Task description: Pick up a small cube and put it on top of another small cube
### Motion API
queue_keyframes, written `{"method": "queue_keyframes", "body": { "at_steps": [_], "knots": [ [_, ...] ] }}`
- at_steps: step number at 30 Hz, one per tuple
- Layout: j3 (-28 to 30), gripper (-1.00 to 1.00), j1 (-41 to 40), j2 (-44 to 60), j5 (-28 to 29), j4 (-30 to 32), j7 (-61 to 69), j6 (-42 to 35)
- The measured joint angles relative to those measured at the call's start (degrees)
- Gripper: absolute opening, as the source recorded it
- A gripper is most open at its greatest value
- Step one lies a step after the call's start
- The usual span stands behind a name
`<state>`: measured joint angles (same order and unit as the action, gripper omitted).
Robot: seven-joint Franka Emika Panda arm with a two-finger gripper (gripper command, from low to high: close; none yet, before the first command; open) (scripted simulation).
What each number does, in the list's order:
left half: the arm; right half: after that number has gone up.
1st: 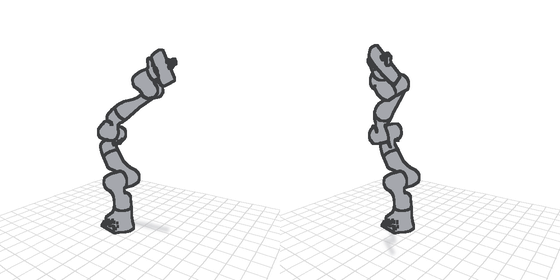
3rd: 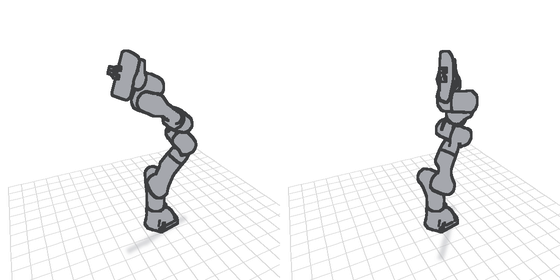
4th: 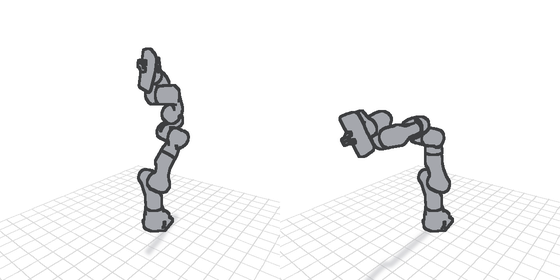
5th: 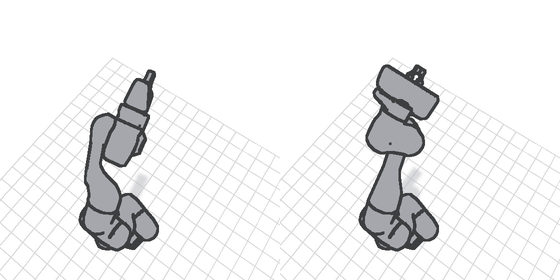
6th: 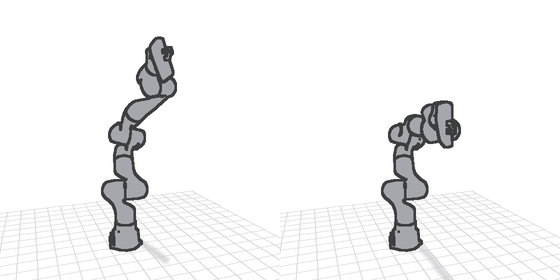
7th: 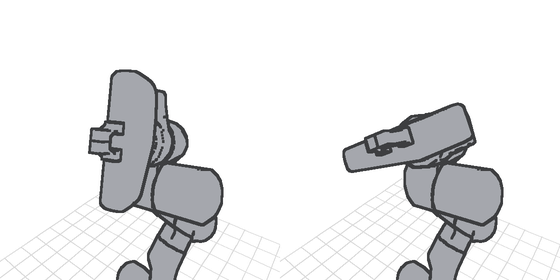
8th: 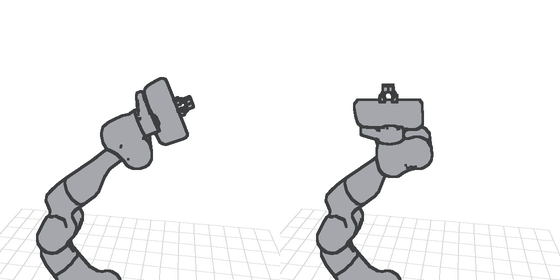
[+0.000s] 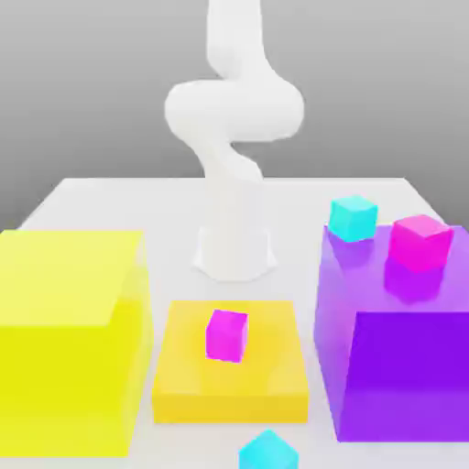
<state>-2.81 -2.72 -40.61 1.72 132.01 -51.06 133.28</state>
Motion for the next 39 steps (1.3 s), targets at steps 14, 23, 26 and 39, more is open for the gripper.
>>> {"method": "queue_keyframes", "body": {
  "at_steps": [14,23,26,39],
  "knots": [
    [-11.9,0.00,-10.8,29.6,12.0,1.2,-31.0,8.0],
    [-12.3,0.00,-10.7,47.5,15.3,2.2,-47.6,13.9],
    [-12.3,0.00,-10.2,52.8,13.6,2.7,-51.3,16.3],
    [-9.2,-1.00,-6.9,67.8,13.9,1.4,-57.8,26.4]
  ]
}}
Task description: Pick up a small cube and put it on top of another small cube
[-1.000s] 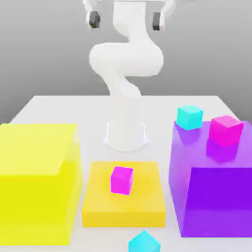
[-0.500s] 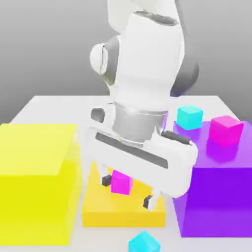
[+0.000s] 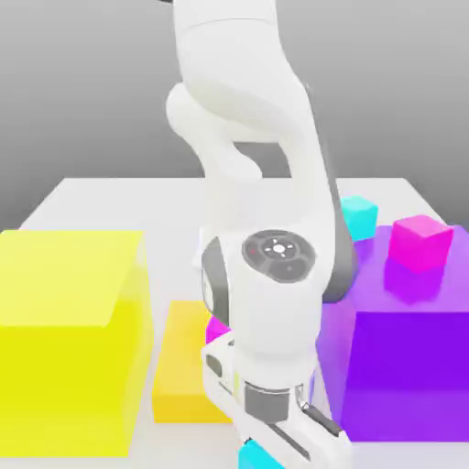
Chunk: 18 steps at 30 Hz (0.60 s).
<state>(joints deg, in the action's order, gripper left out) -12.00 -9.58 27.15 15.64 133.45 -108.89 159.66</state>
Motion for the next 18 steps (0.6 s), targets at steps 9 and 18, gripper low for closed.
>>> {"method": "queue_keyframes", "body": {
  "at_steps": [9,18],
  "knots": [
    [-6.6,-1.00,-2.6,-8.2,-5.0,0.6,9.3,-6.4],
    [-19.4,-1.00,-3.6,-7.3,-5.8,-5.0,32.5,-6.2]
  ]
}}
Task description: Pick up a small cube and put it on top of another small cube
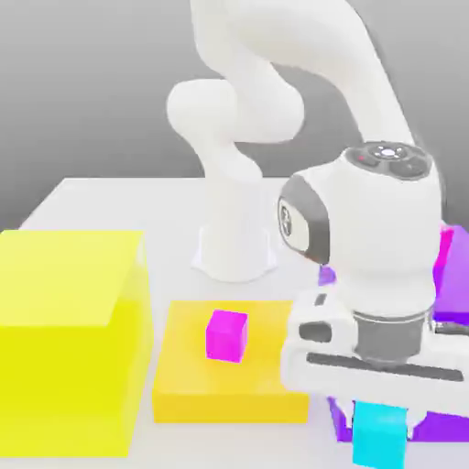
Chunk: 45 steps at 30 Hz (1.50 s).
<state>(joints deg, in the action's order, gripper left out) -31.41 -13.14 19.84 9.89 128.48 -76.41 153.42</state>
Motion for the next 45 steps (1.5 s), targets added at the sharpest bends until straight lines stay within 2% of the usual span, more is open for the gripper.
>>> {"method": "queue_keyframes", "body": {
  "at_steps": [12,19,24,32,45],
  "knots": [
    [-15.5,-1.00,-0.3,-0.7,1.4,-5.8,28.1,-2.3],
    [-20.8,-1.00,2.4,-7.8,5.7,-4.3,38.6,-11.6],
    [-22.7,-1.00,2.8,-16.1,4.0,-0.7,42.0,-18.2],
    [-18.0,-1.00,6.9,-34.6,-7.4,6.3,49.2,-27.7],
    [0.1,-1.00,13.7,-64.3,-26.8,20.6,45.9,-44.6]
  ]
}}
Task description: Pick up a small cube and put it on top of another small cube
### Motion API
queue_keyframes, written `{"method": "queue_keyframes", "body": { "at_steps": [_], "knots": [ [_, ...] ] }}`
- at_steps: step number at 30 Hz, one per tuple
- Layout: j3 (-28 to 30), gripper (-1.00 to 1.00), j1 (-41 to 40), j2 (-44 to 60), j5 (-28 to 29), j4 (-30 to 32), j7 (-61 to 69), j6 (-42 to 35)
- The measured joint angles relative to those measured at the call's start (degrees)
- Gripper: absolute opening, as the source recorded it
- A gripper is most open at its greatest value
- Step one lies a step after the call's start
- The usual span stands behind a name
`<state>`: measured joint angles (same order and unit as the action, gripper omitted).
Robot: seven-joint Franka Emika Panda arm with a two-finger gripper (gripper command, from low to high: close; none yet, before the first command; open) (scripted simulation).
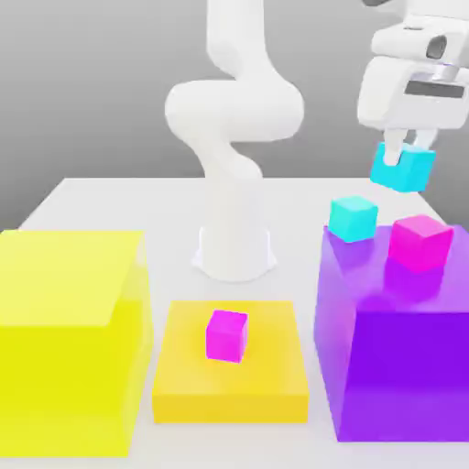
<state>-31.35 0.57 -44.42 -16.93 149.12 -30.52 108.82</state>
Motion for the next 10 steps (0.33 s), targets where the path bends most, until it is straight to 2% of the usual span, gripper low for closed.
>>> {"method": "queue_keyframes", "body": {
  "at_steps": [3,6,7,10],
  "knots": [
    [3.5,-1.00,0.8,-4.7,-3.7,3.5,-1.7,-2.8],
    [2.1,-1.00,1.2,-4.1,-6.4,8.3,-1.9,2.4],
    [1.3,1.00,1.4,-3.5,-7.3,10.0,-1.7,4.6],
    [1.3,1.00,1.4,-3.5,-7.3,10.0,-1.7,4.6]
  ]
}}
